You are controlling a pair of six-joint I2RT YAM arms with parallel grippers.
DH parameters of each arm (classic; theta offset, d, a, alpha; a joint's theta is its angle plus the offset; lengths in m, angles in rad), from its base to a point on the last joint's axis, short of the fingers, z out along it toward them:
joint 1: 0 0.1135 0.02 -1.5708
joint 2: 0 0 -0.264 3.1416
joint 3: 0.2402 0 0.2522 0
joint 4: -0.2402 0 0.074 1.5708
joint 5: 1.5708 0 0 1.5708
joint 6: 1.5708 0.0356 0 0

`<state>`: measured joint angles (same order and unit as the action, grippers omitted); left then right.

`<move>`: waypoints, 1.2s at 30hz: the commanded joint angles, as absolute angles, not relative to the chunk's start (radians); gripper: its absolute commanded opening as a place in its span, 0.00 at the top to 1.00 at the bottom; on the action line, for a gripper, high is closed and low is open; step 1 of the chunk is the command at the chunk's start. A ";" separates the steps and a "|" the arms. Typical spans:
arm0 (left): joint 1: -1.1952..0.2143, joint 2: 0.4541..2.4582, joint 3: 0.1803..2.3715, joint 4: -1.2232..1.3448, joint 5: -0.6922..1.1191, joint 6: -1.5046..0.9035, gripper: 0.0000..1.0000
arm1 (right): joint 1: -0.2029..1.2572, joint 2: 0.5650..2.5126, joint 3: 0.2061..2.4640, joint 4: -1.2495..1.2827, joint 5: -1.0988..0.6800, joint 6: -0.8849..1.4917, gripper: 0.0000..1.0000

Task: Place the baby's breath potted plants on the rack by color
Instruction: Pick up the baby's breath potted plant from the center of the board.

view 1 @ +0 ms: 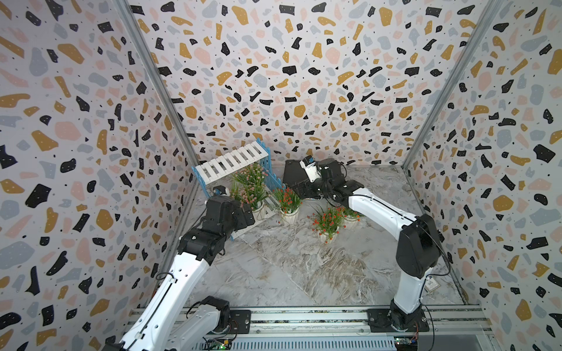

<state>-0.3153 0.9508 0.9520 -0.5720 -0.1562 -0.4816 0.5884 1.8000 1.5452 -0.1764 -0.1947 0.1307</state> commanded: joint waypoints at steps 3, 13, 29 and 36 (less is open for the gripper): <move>-0.470 0.978 0.873 -0.392 -0.170 -0.446 0.01 | 0.483 1.635 1.474 -0.206 -0.318 0.234 0.02; -0.705 1.152 0.640 0.142 -0.357 -0.315 0.01 | 0.424 1.568 1.469 -0.305 -0.426 0.211 0.04; -0.701 1.680 0.532 1.039 -0.285 -0.156 0.01 | 0.376 1.483 1.329 -0.224 -0.509 0.196 0.00; -0.683 1.805 0.574 1.146 -0.304 -0.152 0.01 | 0.361 1.485 1.307 -0.201 -0.525 0.182 0.01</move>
<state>-0.6968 1.7870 0.5434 1.0107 -0.2970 -0.1680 0.3679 1.5238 1.3125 -0.2283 -0.5030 0.1974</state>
